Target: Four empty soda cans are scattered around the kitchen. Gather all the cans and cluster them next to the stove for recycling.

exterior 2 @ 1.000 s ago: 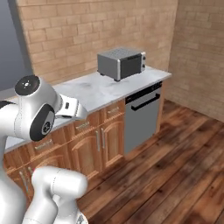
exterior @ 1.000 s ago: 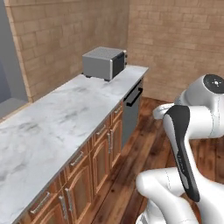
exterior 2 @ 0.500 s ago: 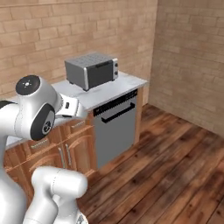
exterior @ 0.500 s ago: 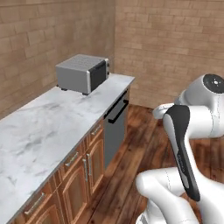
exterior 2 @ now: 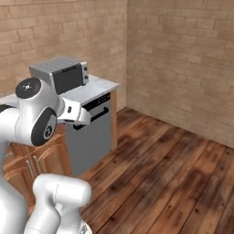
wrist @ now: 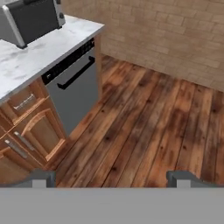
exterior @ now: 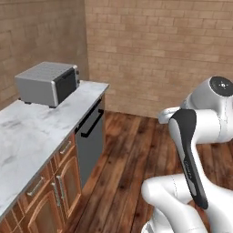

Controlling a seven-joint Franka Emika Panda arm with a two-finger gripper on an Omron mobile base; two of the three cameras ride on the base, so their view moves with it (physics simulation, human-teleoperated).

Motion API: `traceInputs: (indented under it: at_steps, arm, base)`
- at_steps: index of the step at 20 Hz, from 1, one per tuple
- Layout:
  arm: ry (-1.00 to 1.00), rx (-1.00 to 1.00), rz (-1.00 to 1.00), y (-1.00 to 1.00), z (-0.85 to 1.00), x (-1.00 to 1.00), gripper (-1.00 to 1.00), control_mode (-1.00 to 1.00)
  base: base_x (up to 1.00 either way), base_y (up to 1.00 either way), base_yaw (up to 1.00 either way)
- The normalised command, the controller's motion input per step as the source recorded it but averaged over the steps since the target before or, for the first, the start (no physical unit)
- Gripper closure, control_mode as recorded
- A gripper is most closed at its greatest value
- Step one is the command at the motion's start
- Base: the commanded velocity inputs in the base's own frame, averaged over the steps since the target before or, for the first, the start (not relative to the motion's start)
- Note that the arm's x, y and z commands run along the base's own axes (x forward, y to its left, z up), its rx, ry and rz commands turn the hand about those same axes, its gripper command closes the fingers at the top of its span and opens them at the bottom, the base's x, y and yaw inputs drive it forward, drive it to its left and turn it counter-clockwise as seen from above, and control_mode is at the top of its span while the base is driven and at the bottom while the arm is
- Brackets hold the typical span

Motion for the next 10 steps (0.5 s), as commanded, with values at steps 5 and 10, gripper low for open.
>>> traceInputs:
  at_steps: [5,10]
  arm:
    - [0.00,0.00,0.00,0.00,0.00,0.00,-1.00,1.00]
    - [0.00,0.00,0.00,0.00,0.00,0.00,-1.00,1.00]
  base:
    - [0.09,-0.61,-0.30]
    - [0.19,-0.57,-0.28]
